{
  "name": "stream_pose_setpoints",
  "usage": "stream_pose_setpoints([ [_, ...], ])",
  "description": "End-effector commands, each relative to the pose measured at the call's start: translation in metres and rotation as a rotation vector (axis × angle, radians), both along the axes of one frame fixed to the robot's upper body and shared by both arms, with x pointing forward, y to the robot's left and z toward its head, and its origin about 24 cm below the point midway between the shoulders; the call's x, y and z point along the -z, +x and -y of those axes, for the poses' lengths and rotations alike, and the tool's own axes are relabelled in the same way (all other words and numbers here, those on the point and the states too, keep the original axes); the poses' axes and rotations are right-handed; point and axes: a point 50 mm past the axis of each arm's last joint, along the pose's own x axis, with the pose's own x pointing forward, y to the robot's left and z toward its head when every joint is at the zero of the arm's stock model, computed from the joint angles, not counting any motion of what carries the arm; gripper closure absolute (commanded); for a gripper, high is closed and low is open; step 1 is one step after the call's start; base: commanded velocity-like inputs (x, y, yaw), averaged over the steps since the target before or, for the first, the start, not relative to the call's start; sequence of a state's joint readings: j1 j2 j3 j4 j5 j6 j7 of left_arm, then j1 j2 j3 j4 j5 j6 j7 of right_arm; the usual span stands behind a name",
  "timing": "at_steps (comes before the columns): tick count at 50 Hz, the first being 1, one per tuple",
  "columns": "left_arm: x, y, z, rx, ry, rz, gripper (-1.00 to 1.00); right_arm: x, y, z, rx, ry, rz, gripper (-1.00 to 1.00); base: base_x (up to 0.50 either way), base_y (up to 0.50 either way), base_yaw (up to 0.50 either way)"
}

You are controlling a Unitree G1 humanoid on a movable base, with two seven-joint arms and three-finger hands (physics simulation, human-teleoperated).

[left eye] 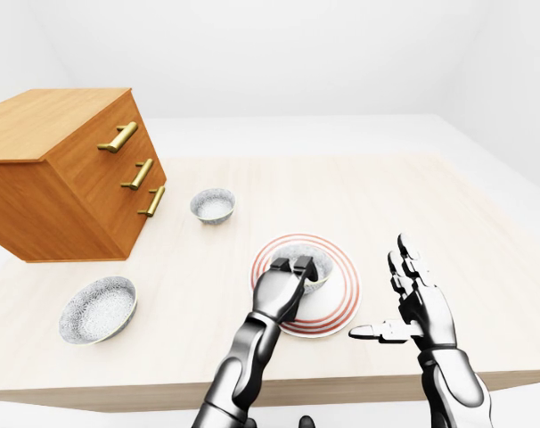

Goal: Put the bowl in the middle on the plate.

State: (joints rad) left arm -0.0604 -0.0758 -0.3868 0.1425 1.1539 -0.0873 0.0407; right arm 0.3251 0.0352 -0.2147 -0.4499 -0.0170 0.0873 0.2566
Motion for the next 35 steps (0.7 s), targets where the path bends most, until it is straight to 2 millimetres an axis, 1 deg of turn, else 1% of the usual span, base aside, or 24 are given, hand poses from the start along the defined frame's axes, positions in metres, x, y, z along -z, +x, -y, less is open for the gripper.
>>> stream_pose_setpoints([
  [1, -0.0042, 0.0023, 0.0012, 0.006, 0.016, 0.016, 1.00, 0.0011, 0.0002, 0.0000, 0.001, 0.002, -0.004, -1.00, 0.00, 0.00, 0.00],
  [22, 0.0035, 0.0020, -0.0001, -0.002, 0.033, -0.001, 1.00, -0.0005, -0.0001, -0.0003, 0.002, -0.001, 0.002, -1.00, 0.00, 0.00, 0.00],
  [35, 0.0058, 0.0042, -0.0014, -0.017, 0.030, 0.008, 1.00, 0.0032, 0.0008, 0.0005, 0.002, 0.004, -0.012, -1.00, 0.00, 0.00, 0.00],
])
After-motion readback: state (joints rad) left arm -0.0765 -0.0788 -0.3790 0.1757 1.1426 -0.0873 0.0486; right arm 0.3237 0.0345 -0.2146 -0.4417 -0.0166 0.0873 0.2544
